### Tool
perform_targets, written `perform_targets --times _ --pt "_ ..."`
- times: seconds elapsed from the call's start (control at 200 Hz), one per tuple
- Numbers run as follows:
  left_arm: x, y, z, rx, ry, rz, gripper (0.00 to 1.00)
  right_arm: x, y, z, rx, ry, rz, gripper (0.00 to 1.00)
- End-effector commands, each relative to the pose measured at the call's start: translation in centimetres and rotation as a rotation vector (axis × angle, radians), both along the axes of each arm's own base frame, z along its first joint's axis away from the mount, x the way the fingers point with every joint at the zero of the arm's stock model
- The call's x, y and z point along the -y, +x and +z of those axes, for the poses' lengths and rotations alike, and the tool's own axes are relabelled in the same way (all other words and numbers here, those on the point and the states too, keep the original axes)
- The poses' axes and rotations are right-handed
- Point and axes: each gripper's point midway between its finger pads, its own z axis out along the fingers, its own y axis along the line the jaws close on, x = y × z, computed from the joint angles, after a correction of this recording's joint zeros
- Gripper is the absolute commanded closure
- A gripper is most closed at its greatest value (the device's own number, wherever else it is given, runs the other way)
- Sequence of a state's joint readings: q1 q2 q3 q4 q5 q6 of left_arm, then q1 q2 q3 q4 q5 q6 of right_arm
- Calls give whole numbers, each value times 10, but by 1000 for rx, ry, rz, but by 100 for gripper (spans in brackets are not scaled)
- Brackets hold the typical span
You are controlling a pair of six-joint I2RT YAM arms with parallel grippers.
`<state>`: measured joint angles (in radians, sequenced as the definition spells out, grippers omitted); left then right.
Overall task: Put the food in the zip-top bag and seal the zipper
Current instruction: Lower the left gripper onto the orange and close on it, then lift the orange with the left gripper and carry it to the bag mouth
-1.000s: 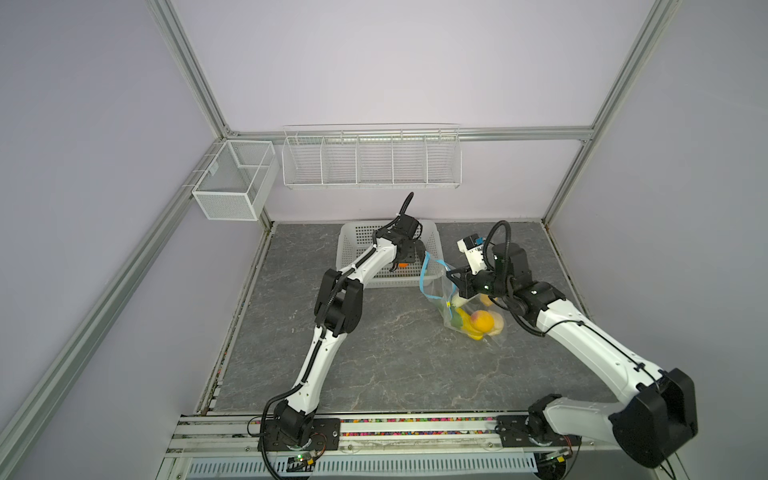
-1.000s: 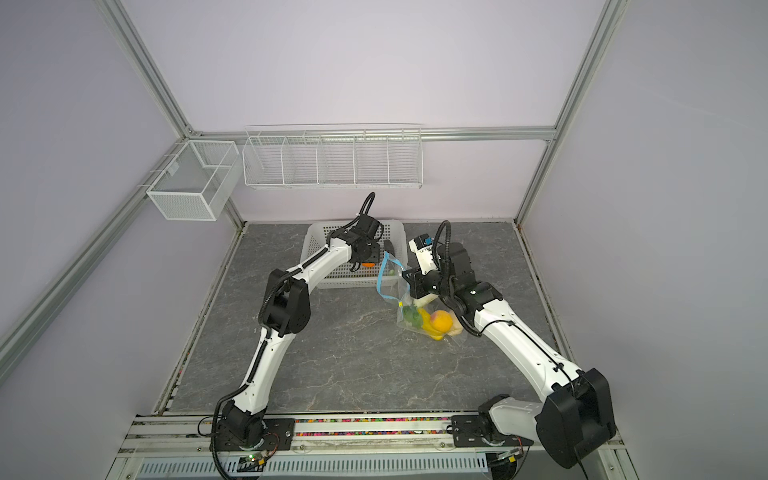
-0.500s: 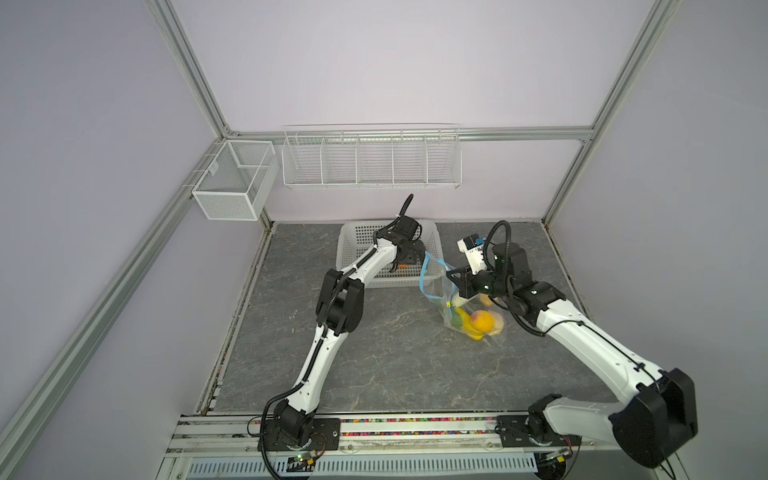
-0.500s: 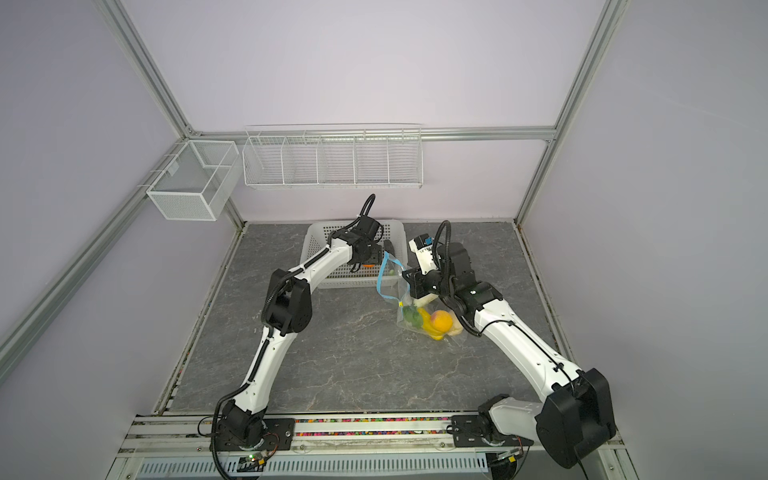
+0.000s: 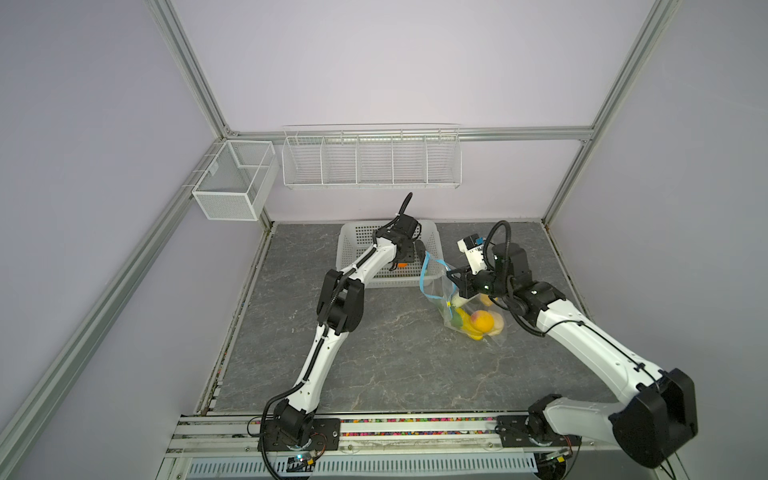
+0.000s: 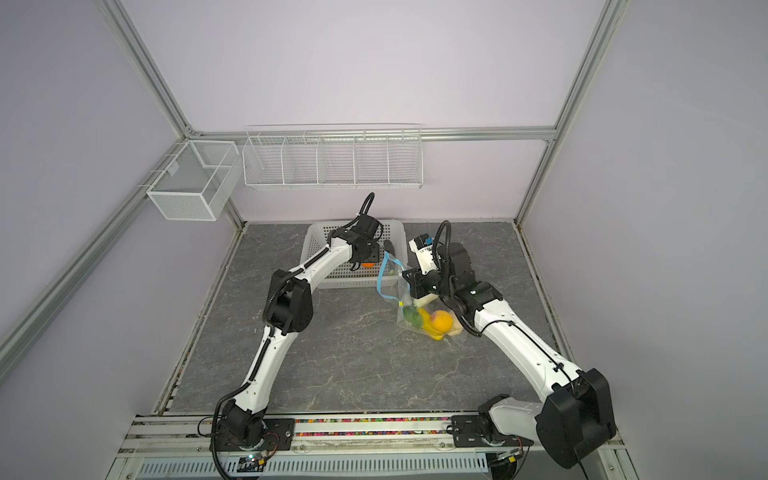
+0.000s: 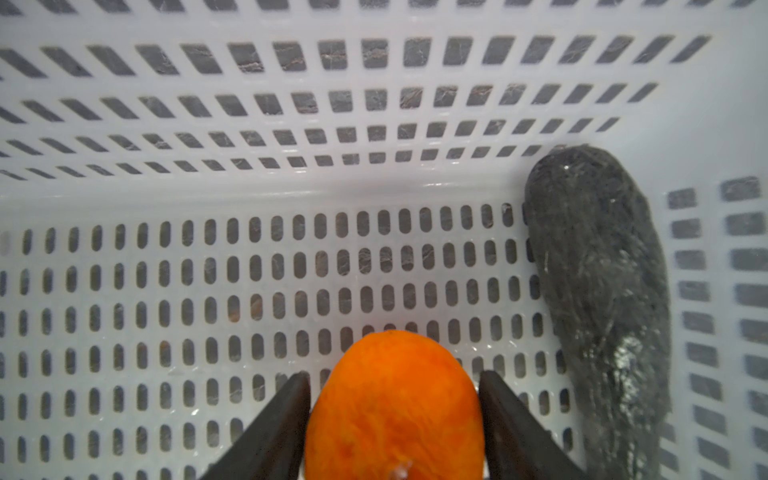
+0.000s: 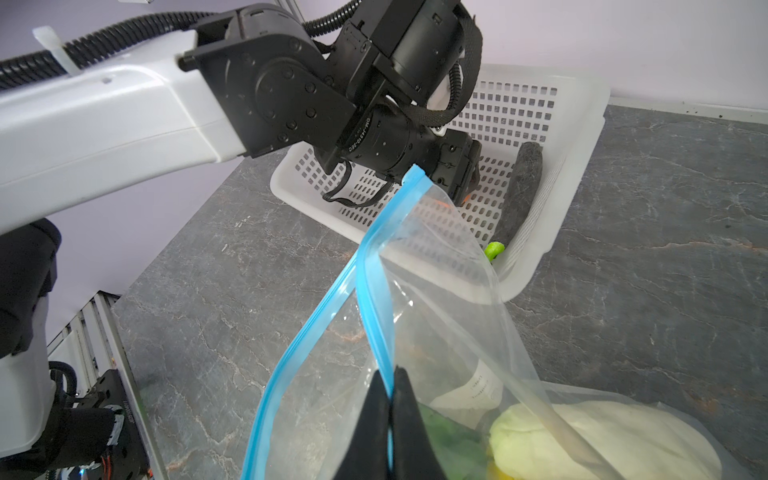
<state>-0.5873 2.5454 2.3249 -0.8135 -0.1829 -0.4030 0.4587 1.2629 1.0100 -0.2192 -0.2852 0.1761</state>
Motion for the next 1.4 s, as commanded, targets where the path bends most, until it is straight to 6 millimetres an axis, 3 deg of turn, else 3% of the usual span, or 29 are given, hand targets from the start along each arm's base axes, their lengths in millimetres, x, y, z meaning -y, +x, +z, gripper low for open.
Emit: perform_targets --times 0.0,0.325,0.54,0.66,1.174,1.394 --pt "-2 1 -3 -8 13 2 39 3 3 11 29 4 -10 94" --pt "-4 -2 -19 -38 29 -5 31 5 4 11 36 2 -23 93" --pt "-3 1 -17 -32 21 -11 21 7 6 12 41 -5 -28 94" --pt "-4 2 -16 -30 20 -10 20 6 6 12 39 -3 -26 93" --pt "-7 1 -5 -23 19 5 36 7 6 11 35 -3 -27 93" --pt "-8 -6 17 -17 -11 7 39 5 7 12 34 6 -21 94"
